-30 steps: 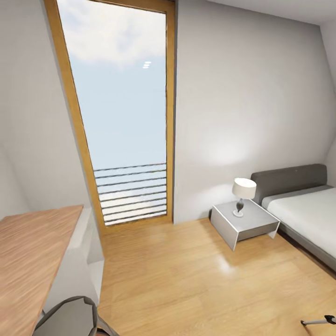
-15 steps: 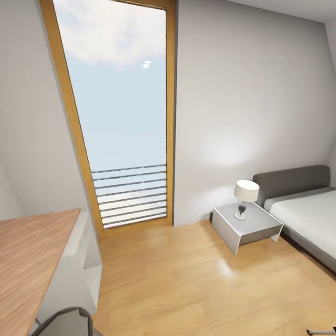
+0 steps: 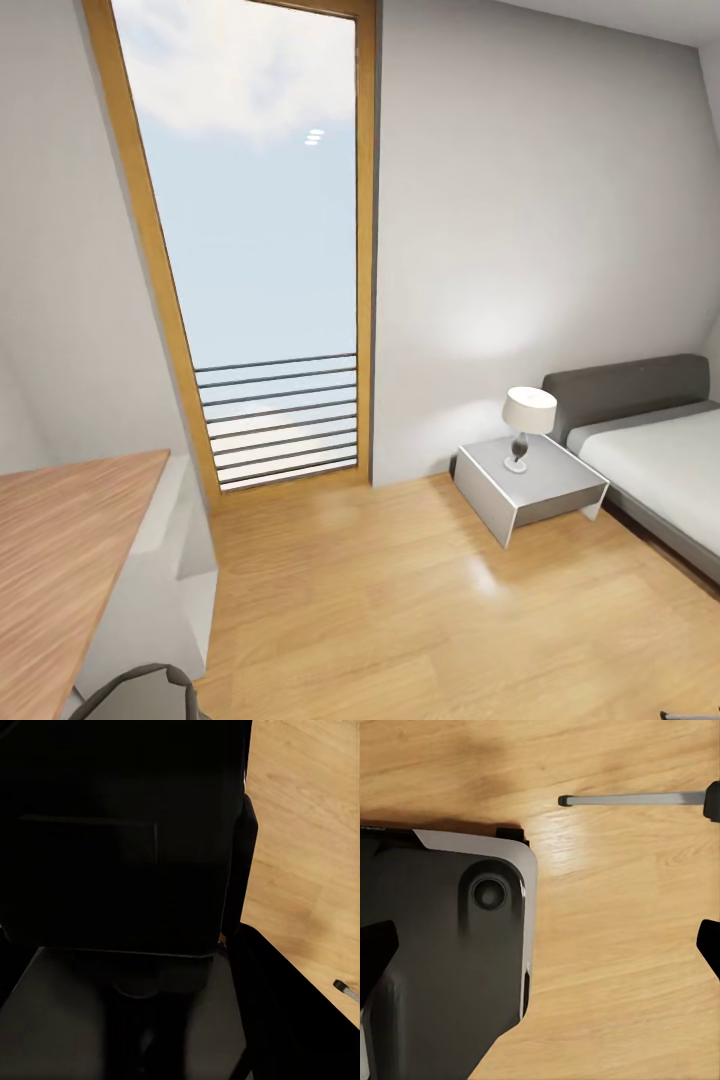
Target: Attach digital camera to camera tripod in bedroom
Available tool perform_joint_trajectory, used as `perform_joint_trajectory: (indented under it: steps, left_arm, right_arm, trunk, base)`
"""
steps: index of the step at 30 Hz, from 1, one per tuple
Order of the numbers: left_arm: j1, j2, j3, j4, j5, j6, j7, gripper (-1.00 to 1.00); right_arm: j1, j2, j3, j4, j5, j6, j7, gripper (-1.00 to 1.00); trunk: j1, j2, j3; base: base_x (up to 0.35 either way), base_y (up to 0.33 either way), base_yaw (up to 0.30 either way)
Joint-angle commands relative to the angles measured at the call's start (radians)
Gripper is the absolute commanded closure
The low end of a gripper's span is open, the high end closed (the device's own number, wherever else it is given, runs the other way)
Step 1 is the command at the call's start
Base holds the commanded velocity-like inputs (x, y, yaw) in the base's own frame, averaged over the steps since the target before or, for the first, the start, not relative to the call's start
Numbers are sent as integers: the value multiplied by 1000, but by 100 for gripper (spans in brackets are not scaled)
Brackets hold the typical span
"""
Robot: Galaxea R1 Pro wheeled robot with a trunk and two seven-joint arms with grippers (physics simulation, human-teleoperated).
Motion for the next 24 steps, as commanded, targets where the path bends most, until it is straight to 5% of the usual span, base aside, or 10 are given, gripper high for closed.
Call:
perform_joint_trajectory:
  steps: [1, 24]
  left_arm:
    - [0, 0, -7, 1, 5, -3, -1, 100]
    - [0, 0, -7, 1, 5, -3, -2, 100]
  right_arm:
    - [-1, 0, -8, 2, 10, -1, 3, -100]
    - [-1, 2, -12, 3, 10, -3, 2, -100]
  trunk:
    - [0, -1, 0]
    - [0, -1, 0]
  base:
    - [2, 0, 0]
    - [105, 0, 0]
